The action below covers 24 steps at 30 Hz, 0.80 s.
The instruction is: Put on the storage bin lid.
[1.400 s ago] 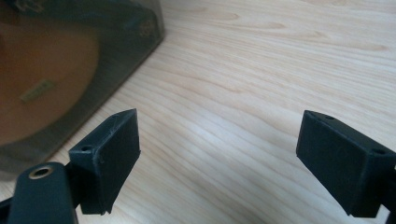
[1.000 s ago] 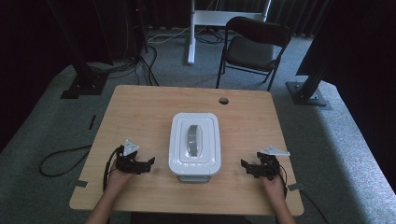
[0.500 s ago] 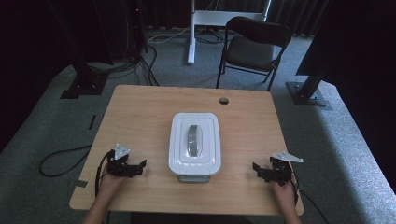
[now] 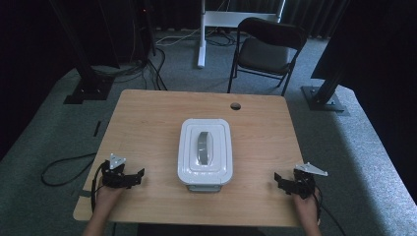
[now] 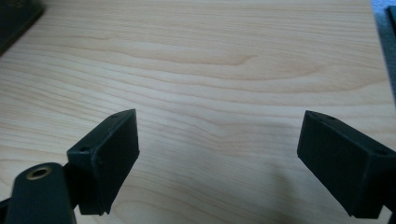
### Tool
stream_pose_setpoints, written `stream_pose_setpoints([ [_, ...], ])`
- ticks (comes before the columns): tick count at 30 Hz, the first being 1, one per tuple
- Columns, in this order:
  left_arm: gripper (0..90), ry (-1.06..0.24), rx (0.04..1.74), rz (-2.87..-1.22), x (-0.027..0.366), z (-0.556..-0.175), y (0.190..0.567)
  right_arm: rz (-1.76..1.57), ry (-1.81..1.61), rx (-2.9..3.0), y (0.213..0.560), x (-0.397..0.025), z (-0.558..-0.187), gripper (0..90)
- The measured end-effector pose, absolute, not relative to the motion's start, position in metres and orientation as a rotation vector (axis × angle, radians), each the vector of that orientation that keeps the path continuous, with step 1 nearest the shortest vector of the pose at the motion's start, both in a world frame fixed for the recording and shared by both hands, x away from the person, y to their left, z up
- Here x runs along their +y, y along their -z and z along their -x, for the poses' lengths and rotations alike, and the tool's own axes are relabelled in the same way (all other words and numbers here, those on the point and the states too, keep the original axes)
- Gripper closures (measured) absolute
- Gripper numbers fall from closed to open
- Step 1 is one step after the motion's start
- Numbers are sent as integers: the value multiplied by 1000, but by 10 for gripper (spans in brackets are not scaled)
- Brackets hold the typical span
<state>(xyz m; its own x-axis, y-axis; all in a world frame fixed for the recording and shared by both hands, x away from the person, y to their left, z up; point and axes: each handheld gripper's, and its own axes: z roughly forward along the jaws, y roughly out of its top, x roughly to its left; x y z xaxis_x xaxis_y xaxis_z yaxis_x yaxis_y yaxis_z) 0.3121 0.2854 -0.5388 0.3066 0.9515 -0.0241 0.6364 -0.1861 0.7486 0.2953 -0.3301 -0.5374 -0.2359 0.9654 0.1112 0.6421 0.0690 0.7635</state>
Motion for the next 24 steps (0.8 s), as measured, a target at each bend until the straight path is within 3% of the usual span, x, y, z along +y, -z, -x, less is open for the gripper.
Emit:
stream_pose_setpoints([
  [13, 1, -634, 1593, -1821, 301, -302, 538, -1699, -919, 1839, 548, -333, -300, 121],
  [24, 1, -715, 1715, -1848, 307, -301, 545, -1692, -878, 1841, 550, -330, -303, 122],
])
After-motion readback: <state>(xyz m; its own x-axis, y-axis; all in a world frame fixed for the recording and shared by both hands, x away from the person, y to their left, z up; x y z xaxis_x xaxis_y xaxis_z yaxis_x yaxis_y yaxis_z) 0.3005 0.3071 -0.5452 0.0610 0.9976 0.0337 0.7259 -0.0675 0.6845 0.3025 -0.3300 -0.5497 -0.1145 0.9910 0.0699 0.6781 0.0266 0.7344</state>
